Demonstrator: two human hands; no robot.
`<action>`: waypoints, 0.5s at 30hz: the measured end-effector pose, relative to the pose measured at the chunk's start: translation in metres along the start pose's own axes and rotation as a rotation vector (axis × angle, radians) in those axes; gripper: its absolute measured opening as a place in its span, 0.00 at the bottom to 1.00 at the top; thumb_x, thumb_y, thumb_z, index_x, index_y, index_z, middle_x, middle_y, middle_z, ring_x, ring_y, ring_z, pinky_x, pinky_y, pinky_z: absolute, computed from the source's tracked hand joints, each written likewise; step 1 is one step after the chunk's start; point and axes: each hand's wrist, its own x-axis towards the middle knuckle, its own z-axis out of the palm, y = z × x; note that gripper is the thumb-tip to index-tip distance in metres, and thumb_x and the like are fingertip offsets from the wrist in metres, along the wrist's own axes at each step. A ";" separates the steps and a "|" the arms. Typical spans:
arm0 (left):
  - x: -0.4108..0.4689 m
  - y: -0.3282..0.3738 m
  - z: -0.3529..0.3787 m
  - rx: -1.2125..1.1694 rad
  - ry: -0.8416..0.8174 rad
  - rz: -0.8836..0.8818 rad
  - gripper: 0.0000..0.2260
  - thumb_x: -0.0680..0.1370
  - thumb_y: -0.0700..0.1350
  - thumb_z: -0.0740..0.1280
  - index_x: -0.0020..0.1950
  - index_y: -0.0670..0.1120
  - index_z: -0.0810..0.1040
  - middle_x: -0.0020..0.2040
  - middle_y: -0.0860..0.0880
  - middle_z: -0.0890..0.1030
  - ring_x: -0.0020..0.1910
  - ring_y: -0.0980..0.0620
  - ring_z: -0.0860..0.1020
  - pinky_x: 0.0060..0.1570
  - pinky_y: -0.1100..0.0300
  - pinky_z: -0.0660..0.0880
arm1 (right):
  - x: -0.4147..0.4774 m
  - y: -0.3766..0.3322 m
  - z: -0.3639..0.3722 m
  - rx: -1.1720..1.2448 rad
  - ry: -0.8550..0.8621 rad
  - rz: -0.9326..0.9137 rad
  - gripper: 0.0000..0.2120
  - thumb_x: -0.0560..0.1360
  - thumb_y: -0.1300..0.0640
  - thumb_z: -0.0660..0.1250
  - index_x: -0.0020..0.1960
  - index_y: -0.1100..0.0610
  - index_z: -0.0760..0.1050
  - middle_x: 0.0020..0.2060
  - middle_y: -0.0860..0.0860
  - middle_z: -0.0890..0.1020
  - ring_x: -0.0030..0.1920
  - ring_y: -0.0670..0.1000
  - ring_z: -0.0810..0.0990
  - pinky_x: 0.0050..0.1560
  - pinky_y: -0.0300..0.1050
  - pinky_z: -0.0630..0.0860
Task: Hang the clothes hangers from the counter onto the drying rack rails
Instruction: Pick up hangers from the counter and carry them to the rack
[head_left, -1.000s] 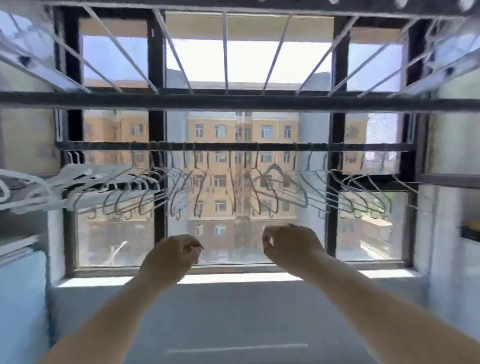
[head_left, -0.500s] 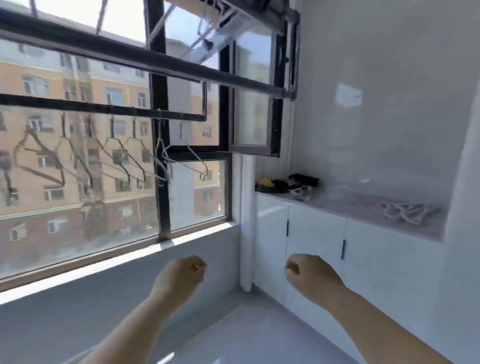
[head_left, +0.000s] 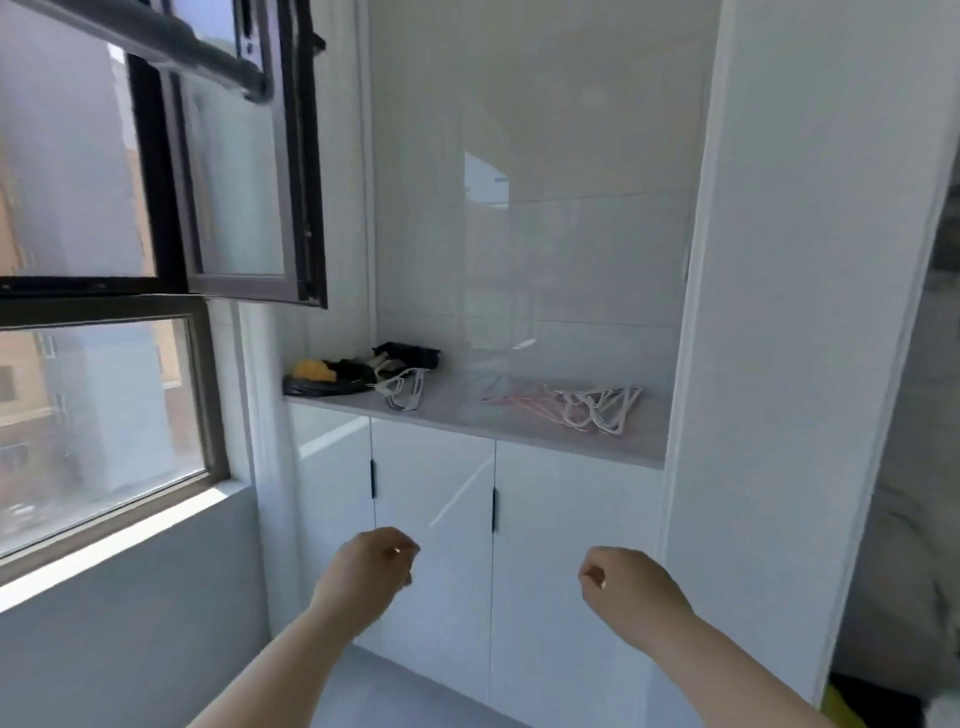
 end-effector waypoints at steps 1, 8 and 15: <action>0.023 0.006 0.007 0.002 -0.012 0.017 0.10 0.77 0.42 0.60 0.40 0.54 0.74 0.33 0.57 0.78 0.39 0.52 0.78 0.45 0.59 0.74 | 0.017 0.008 0.001 0.005 0.014 0.023 0.08 0.76 0.59 0.54 0.42 0.51 0.69 0.42 0.47 0.75 0.44 0.49 0.73 0.40 0.38 0.68; 0.154 0.035 0.082 0.029 -0.076 0.041 0.09 0.77 0.43 0.59 0.38 0.50 0.74 0.33 0.54 0.75 0.34 0.53 0.73 0.32 0.64 0.67 | 0.109 0.075 0.015 0.032 0.112 0.125 0.06 0.78 0.58 0.54 0.45 0.50 0.68 0.54 0.47 0.76 0.50 0.47 0.72 0.49 0.38 0.70; 0.254 0.056 0.168 0.055 -0.121 0.042 0.11 0.78 0.48 0.59 0.40 0.46 0.74 0.39 0.49 0.77 0.39 0.49 0.73 0.34 0.62 0.65 | 0.231 0.144 0.028 0.054 0.162 0.188 0.15 0.80 0.57 0.54 0.64 0.54 0.69 0.63 0.47 0.72 0.62 0.48 0.71 0.56 0.37 0.68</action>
